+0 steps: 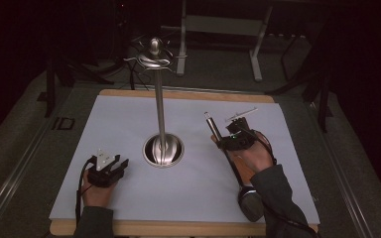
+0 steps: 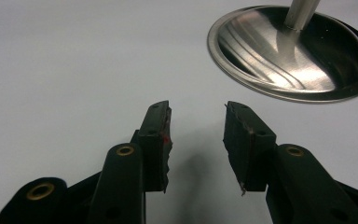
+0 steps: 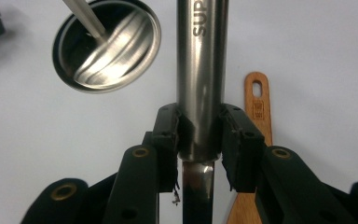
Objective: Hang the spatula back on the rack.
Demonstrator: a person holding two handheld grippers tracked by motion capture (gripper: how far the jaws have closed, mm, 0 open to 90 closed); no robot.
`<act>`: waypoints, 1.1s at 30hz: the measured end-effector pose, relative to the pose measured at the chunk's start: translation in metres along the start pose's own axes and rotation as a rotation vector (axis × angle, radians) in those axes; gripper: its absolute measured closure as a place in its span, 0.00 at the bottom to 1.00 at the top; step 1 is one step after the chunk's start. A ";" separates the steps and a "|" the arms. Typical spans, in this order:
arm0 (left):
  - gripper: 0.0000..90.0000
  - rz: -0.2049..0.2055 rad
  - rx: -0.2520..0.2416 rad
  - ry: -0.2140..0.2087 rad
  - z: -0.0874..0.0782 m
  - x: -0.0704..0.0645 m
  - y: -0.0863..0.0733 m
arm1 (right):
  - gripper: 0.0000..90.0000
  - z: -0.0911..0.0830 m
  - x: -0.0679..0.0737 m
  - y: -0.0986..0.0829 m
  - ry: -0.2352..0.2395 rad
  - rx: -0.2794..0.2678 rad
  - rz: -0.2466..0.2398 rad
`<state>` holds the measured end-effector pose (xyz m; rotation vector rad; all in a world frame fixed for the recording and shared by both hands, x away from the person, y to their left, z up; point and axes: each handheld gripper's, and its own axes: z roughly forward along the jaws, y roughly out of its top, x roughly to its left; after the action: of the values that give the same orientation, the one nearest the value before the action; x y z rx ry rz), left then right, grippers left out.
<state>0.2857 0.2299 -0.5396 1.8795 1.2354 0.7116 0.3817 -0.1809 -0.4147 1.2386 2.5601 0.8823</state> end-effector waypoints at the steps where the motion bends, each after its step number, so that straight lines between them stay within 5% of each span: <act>1: 0.68 -0.001 0.000 -0.001 0.000 0.000 0.000 | 0.77 -0.002 0.001 0.000 0.002 -0.006 0.000; 33: 0.68 0.001 -0.002 -0.001 0.000 0.000 0.000 | 0.77 -0.044 0.021 0.012 0.093 -0.222 -0.086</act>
<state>0.2854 0.2298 -0.5396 1.8792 1.2332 0.7122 0.3599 -0.1784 -0.3699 1.0398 2.4792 1.1933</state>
